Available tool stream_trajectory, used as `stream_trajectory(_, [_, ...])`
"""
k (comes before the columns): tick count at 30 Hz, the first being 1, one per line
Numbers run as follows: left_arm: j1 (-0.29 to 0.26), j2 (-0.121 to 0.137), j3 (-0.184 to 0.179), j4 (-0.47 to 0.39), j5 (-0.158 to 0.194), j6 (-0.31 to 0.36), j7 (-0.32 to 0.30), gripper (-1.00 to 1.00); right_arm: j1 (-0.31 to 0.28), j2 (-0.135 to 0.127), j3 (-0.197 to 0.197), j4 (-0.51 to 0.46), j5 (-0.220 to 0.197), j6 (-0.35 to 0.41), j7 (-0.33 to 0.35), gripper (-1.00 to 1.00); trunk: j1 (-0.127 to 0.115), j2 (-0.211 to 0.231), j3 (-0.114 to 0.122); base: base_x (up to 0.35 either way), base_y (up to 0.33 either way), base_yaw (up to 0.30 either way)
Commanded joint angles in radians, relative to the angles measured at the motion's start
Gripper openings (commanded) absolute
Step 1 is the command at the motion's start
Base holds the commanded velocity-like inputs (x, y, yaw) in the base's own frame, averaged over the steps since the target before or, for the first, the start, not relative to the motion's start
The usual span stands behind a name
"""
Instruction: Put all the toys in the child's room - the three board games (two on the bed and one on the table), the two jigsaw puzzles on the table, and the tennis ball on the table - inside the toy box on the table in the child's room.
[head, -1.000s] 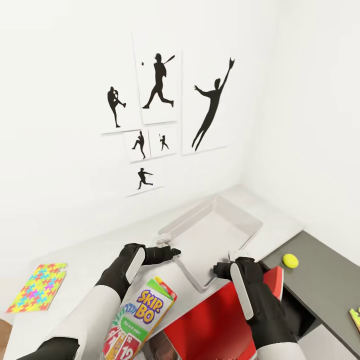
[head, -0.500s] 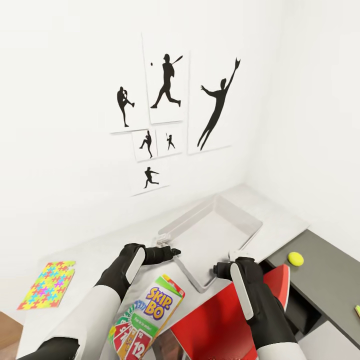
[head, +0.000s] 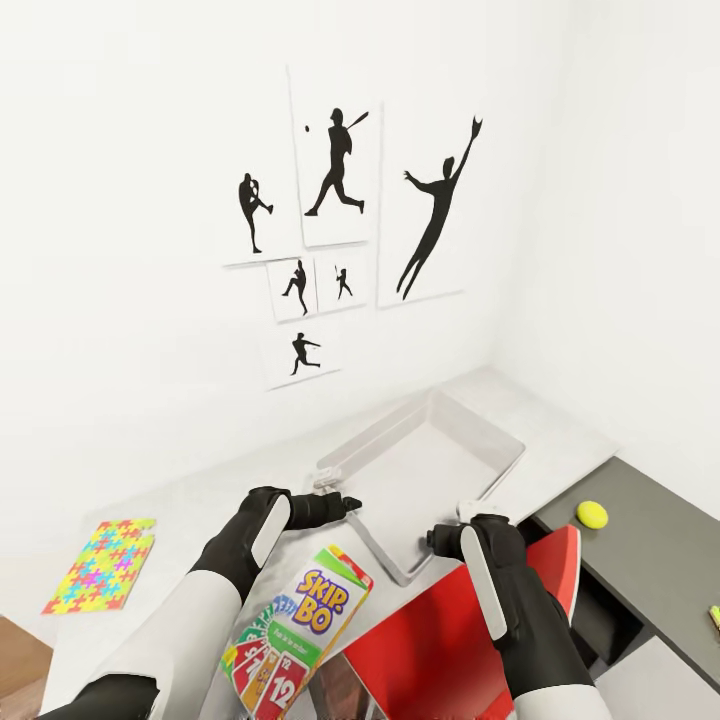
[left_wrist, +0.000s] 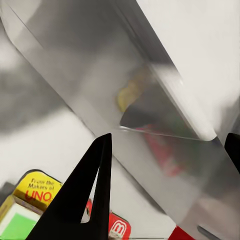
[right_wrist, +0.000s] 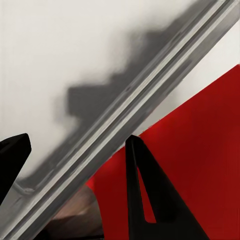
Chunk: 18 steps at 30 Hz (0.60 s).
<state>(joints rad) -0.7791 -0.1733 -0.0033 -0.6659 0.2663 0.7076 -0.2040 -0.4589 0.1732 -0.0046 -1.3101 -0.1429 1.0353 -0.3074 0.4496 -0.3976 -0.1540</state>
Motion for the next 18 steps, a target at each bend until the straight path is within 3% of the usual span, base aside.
stream_trajectory(1, [0.0,-0.001,0.0,0.0,0.019,0.041,0.001,-1.0,-0.001,0.001,0.001,-0.001,-0.066,-0.04,-0.006,-1.0,0.0,-0.002,-0.002,-0.087,0.0,0.0])
stream_trajectory(18, [0.0,-0.001,0.0,0.0,0.019,0.041,0.001,-1.0,-0.001,0.001,0.001,0.0,-0.066,-0.04,-0.006,-1.0,0.0,-0.002,-0.008,-0.012,0.0,0.0])
